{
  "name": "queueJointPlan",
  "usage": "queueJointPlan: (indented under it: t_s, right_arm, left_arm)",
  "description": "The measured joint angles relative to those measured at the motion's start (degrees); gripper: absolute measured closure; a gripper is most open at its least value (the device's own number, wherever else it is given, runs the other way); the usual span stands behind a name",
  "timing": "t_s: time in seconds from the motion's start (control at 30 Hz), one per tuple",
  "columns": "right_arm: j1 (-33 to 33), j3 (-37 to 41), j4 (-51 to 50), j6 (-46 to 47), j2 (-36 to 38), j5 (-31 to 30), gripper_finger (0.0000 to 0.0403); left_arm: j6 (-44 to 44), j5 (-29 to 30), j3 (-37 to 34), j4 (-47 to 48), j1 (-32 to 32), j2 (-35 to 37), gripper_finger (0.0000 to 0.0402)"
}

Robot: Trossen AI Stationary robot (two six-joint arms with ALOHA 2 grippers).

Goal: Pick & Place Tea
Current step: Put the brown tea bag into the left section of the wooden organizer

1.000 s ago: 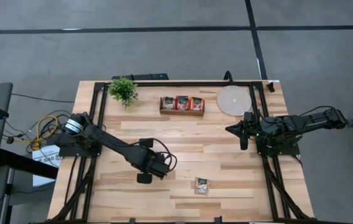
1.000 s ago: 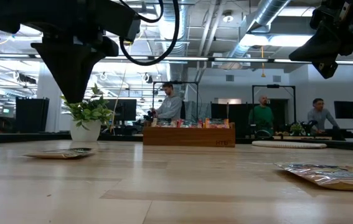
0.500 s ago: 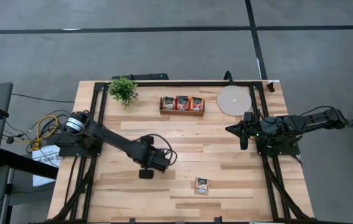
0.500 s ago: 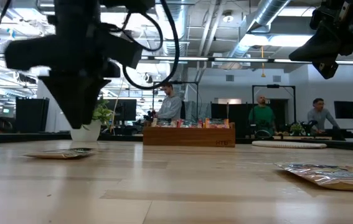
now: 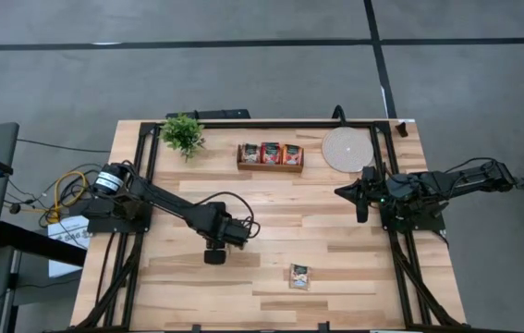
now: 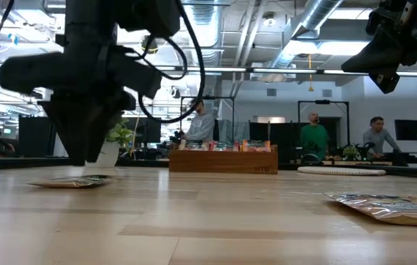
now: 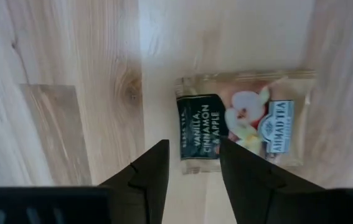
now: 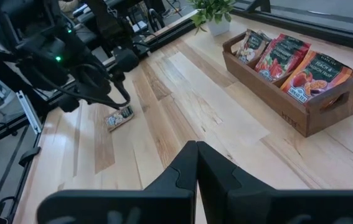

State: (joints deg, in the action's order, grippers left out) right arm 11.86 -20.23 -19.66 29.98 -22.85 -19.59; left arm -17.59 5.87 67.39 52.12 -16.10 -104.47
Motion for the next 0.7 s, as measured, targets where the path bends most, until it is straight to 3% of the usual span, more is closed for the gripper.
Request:
queueJointPlan:
  t_s: [0.43, 0.7]
  right_arm:
    - [0.0, 0.0, 0.0, 0.0, 0.0, 0.0, 0.0403]
    - [0.0, 0.0, 0.0, 0.0, 0.0, 0.0, 0.0403]
  left_arm:
    - [-1.1, -2.2, -7.6, -9.2, 0.0, 0.4, 0.0272]
    - [-1.2, -2.9, -8.0, -9.3, 0.0, 0.3, 0.0331]
